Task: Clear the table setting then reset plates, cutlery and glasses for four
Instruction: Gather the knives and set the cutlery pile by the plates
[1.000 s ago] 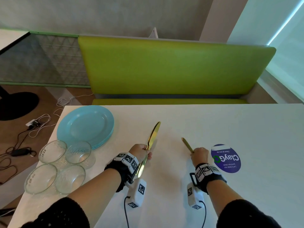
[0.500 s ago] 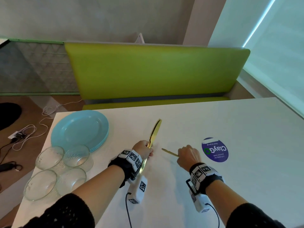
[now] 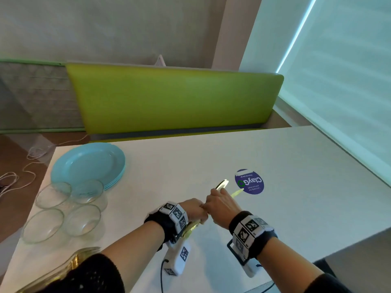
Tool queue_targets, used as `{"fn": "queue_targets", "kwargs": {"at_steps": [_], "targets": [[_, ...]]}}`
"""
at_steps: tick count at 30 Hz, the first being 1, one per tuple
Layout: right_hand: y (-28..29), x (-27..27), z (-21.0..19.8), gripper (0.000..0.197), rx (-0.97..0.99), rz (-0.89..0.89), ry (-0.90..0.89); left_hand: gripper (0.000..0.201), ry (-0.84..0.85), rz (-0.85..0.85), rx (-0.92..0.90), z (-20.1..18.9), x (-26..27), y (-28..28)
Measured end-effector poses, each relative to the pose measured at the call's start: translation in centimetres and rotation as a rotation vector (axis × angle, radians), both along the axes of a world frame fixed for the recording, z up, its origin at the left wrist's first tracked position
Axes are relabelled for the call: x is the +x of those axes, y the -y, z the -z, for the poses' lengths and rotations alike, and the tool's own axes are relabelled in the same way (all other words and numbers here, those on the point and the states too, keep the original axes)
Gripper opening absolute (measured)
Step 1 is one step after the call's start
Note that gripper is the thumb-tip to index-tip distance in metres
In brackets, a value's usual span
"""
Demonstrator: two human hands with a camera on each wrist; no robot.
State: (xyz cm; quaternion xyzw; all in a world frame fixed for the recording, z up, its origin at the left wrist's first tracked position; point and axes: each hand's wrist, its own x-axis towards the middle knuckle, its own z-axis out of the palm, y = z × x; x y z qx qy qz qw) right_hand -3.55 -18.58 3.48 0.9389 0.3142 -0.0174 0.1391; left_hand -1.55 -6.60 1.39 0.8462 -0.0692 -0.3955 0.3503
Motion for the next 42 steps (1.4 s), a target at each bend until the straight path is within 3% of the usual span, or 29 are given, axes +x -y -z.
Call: {"fn": "queue_targets", "kwargs": {"at_steps": [2, 8, 13, 20, 25, 29, 32, 35, 42], "targets": [[0.3, -1.2, -0.2, 0.032, -0.006, -0.042, 0.017, 0.004, -0.004, -0.013, -0.005, 0.0, -1.2, 0.7], [2.1, -5.1, 0.0, 0.033, 0.023, -0.109, -0.048, 0.032, 0.043, -0.037, 0.037, -0.4, -5.8, 2.4], [2.4, -7.4, 0.4, 0.032, 0.018, -0.155, -0.116, 0.03, 0.065, -0.056, 0.053, 0.4, -9.3, 2.5], [0.8, -8.7, 1.4, 0.032, 0.112, -0.14, -0.169, 0.016, 0.155, 0.003, 0.218, 0.9, -11.5, 0.7], [-0.6, -9.0, 1.7, 0.031, 0.184, -0.012, -0.177, 0.015, 0.206, -0.169, 0.224, 1.9, -13.0, -4.3], [-2.7, -9.7, 2.2, 0.031, 0.273, 0.092, -0.174, 0.037, 0.248, -0.173, 0.295, 3.0, -14.8, -10.2], [-5.0, -11.3, 1.6, 0.006, 0.347, 0.113, -0.126, 0.041, 0.25, -0.138, 0.375, 3.6, -16.7, -15.0], [-8.0, -12.6, 1.3, 0.026, 0.3, 0.199, -0.178, 0.046, 0.248, -0.113, 0.419, 4.2, -18.2, -19.2], [-13.5, -13.9, 1.7, 0.026, 0.301, 0.29, -0.204, 0.036, 0.292, -0.165, 0.505, 6.2, -21.5, -26.5]]}}
